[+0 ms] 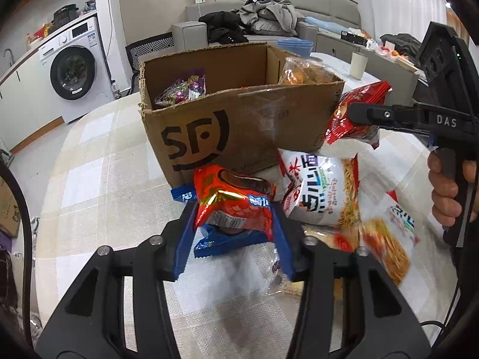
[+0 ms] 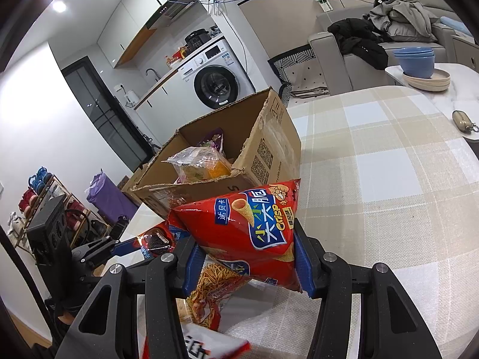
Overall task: Organize snacks
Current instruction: 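Lift both held bags over the SF box with both grippers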
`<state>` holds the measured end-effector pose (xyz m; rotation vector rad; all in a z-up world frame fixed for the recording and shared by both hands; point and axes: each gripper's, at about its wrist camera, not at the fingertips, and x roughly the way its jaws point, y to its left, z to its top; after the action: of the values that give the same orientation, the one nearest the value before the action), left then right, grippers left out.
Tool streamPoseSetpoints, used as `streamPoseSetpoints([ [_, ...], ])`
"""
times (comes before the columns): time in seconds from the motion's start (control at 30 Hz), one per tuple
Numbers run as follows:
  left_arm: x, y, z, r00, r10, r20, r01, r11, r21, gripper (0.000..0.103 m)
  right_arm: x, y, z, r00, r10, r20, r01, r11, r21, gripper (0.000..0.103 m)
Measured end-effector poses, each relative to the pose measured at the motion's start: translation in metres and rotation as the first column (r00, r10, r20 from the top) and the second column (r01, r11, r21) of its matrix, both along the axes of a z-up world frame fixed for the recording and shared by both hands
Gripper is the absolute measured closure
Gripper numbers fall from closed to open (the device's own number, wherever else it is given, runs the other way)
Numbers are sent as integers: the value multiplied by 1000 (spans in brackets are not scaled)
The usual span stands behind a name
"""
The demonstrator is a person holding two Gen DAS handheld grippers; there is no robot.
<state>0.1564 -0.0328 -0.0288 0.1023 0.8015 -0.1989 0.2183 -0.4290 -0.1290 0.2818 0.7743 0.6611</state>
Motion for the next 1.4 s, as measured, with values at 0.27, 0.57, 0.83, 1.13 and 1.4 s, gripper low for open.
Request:
streamPoseSetpoints([
  [0.27, 12, -6, -7, 1000, 14, -10, -14, 999, 41, 31, 0, -3, 1, 1000, -4, -4, 4, 1000, 0, 50],
  [0.57, 28, -4, -11, 1000, 8, -6, -8, 1000, -12, 44, 0, -2, 2, 1000, -4, -3, 4, 1000, 0, 50],
  [0.83, 24, 1, -10, 1000, 11, 5, -11, 999, -40, 54, -5, -3, 7, 1000, -3, 27, 3, 1000, 14, 50],
  [1.13, 8, 18, 10, 998, 30, 58, -24, 994, -105, 54, -12, -4, 21, 995, 6, 95, -11, 998, 54, 50],
  [1.4, -13, 23, 44, 990, 54, 128, -35, 988, -147, 54, -20, -5, 36, 988, 5, 153, -17, 997, 75, 50],
])
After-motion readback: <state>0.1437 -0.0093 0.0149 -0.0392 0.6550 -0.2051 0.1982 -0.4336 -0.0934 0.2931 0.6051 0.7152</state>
